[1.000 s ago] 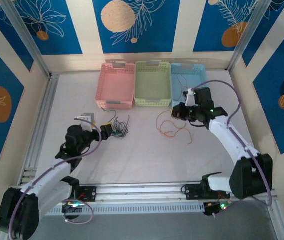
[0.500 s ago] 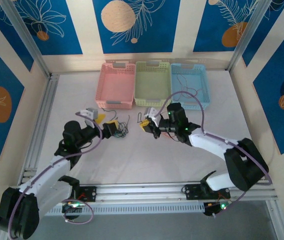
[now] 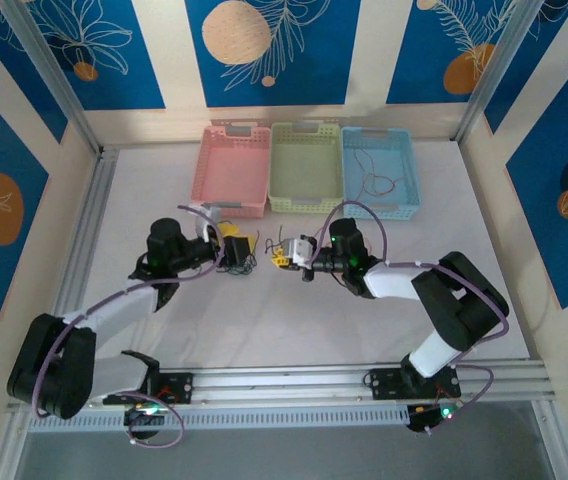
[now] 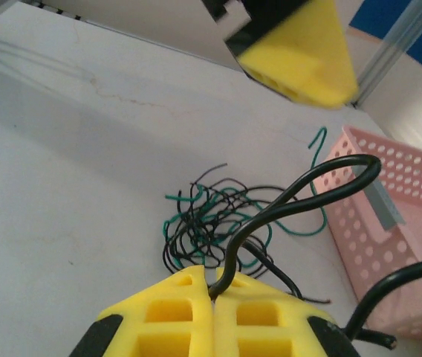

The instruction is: Untangle the cables

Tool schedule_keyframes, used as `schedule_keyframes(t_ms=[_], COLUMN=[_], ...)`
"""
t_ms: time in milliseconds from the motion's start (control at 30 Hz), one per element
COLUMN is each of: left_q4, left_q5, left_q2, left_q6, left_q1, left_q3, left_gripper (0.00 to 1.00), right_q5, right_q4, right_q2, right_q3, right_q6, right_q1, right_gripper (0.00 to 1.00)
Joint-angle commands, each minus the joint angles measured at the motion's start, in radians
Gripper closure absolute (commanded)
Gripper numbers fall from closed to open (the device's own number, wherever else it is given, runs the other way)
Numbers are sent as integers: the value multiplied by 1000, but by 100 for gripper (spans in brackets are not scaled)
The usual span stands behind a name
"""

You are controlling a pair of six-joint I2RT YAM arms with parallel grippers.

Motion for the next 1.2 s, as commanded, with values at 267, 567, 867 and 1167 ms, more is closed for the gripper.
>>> schedule_keyframes(t_ms=[267,567,867,1167], left_q4=[-103,-23,29,57], left_q5=[16,86,127,112], left_q2=[74,118,163,144], left_q6=[167,163,143,140], left_q1=[-108,-109,-117,-117], left_q3=[79,73,88,79], left_gripper=[29,38,81,100], right_q5=[-123,-162,-170,-167], right_q4=[43,45,70,96], right_q2=[-35,-36,-37,-45], right_q3=[-9,-8,-13,-22], right_q6=[27,40,66,91], right_q1=[-22,-26,-34,-47], right_gripper=[100,100,100,100])
